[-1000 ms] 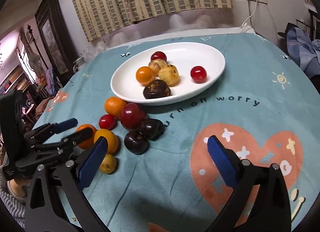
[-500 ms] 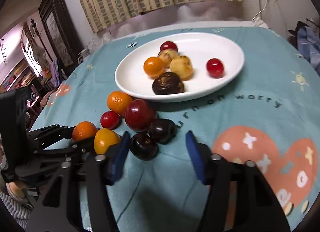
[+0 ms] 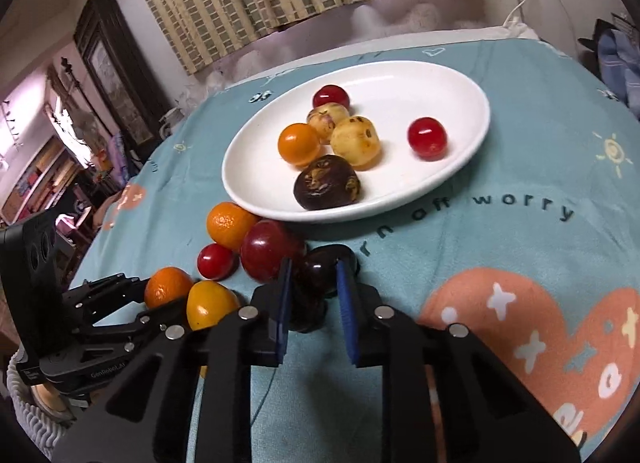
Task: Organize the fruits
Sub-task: 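Grasp a mandarin orange with the left tool while the right tool grasps a dark purple fruit, then carry the orange and dark purple fruit over the plate and open both tools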
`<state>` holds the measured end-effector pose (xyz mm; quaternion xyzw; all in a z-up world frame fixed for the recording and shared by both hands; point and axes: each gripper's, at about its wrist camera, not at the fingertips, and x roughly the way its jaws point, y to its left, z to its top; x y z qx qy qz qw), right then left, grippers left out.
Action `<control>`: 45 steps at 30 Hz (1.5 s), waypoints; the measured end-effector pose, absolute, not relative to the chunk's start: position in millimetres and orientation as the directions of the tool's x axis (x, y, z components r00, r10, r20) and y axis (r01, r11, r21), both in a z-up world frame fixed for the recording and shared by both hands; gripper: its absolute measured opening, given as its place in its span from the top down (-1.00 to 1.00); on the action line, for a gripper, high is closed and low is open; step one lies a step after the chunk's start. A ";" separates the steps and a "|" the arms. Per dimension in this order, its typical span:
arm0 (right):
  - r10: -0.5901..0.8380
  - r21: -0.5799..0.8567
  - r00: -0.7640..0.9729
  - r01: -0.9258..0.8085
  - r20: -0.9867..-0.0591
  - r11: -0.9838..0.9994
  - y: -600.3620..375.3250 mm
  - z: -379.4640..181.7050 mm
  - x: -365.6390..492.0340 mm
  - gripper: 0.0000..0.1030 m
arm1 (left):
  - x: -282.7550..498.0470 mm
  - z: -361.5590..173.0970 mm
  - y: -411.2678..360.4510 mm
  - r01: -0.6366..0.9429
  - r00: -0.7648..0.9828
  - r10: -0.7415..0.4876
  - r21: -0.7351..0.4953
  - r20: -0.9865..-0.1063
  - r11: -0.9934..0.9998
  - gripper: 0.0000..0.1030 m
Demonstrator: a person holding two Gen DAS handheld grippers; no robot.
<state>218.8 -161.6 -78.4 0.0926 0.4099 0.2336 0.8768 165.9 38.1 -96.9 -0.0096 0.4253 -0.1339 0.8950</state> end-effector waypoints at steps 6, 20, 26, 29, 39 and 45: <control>0.554 0.456 0.499 -0.314 -0.667 0.833 -169.9 -84.5 227.6 0.42 | 167.5 -97.4 38.2 0.230 0.597 -0.249 -0.135 -0.763 0.964 0.11; 0.698 0.680 0.419 -0.221 -0.581 0.699 -196.6 -91.2 236.7 1.00 | 163.0 -92.3 43.3 0.234 0.620 -0.277 -0.164 -0.734 0.958 0.14; 0.729 0.742 0.391 -0.151 -0.562 0.653 -205.4 -98.8 246.0 0.82 | 162.5 -91.2 44.1 0.222 0.609 -0.271 -0.167 -0.746 0.961 0.13; 0.724 0.737 0.385 -0.145 -0.573 0.660 -206.2 -98.1 244.2 0.74 | 165.6 -93.7 46.2 0.216 0.599 -0.276 -0.180 -0.752 0.960 0.13; 0.671 0.685 0.428 -0.148 -0.606 0.713 -206.8 -85.0 245.1 0.46 | 166.7 -95.5 47.0 0.219 0.596 -0.269 -0.169 -0.757 0.961 0.13; 0.636 0.624 0.417 -0.188 -0.649 0.759 -188.0 -85.6 258.0 0.36 | 166.5 -96.1 44.9 0.223 0.595 -0.261 -0.156 -0.761 0.962 0.13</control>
